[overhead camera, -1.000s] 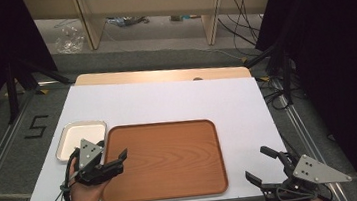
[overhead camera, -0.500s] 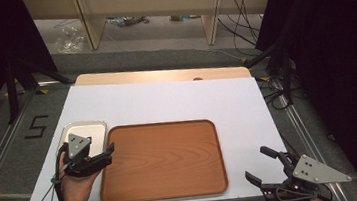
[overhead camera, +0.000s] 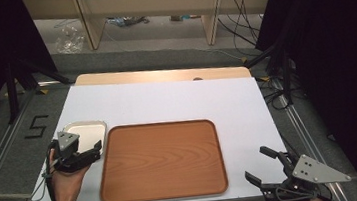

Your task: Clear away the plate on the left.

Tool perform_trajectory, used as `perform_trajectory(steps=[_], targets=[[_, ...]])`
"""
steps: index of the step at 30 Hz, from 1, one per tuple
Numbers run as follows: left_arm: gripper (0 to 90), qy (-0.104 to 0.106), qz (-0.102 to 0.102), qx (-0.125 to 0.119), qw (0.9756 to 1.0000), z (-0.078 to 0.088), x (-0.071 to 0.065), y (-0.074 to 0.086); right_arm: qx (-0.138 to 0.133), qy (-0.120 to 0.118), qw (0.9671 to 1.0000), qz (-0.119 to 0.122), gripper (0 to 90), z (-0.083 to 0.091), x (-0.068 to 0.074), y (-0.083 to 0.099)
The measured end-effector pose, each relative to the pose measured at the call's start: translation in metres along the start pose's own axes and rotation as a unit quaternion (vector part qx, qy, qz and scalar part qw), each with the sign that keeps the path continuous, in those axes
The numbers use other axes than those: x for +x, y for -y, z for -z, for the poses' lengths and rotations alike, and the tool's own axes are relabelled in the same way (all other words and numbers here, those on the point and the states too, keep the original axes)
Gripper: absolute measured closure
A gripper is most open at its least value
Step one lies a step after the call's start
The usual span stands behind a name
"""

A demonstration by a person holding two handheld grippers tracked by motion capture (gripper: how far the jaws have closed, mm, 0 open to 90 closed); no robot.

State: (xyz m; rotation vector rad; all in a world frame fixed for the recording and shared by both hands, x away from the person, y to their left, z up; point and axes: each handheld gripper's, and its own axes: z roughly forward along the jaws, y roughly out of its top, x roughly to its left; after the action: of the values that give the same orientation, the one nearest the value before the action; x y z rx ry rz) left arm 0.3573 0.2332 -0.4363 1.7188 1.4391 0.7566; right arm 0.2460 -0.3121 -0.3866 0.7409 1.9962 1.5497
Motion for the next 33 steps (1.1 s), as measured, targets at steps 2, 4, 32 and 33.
perform_trajectory(steps=[2,4,32,33], targets=[[23.6,-0.006,-0.009,0.012,0.9999,-0.004,0.005,0.0,-0.001,0.0,1.0,-0.001,17.1,0.0,0.0,0.0],[23.7,-0.01,-0.01,0.023,0.9996,-0.009,0.012,0.001,0.001,0.001,1.0,0.0,17.2,0.0,0.0,0.0],[28.7,-0.045,0.063,0.081,0.9937,-0.039,0.101,0.012,-0.001,-0.002,1.0,0.001,17.3,0.0,0.0,0.0],[28.8,-0.046,0.063,0.083,0.9935,-0.039,0.101,0.012,0.001,0.001,1.0,0.002,17.2,-0.001,0.0,0.0]])
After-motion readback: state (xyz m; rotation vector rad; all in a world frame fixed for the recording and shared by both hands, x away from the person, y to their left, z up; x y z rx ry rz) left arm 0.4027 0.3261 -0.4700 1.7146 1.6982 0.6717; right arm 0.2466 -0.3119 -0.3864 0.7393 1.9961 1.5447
